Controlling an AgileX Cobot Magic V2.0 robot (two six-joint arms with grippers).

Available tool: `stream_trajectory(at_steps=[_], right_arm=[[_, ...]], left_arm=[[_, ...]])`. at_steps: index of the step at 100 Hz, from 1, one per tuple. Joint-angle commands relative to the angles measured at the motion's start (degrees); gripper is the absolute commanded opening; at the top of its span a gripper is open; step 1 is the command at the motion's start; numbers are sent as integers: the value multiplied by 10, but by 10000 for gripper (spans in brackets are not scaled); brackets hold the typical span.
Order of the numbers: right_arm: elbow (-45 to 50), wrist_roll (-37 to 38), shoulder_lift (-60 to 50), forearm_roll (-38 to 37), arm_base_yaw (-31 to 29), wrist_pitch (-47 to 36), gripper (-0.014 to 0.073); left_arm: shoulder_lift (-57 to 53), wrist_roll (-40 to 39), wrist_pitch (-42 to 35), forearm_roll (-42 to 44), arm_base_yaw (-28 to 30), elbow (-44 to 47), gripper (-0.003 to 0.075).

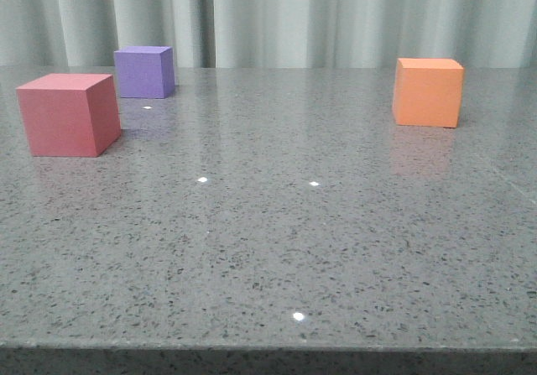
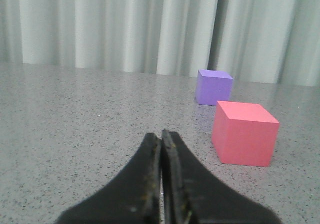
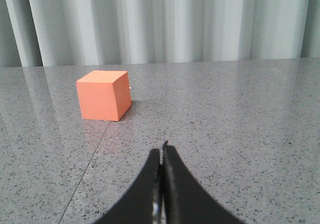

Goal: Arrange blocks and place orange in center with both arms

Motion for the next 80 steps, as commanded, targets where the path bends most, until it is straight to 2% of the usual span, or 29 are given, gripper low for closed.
stream_trajectory(at_steps=[1, 27, 40, 66, 80], right_arm=[[-11, -3, -12, -6, -3, -57, -69], [-13, -3, -12, -6, -3, -93, -69], [-47, -3, -8, -6, -3, -74, -69], [-221, -3, 86, -6, -3, 79, -69], [-338, -3, 181, -6, -3, 208, -69]], left_arm=[[4, 0, -46, 0, -5, 24, -20], [4, 0, -46, 0, -5, 24, -20], [4, 0, -46, 0, -5, 24, -20], [4, 0, -46, 0, -5, 24, -20], [4, 0, -46, 0, -5, 24, -20]])
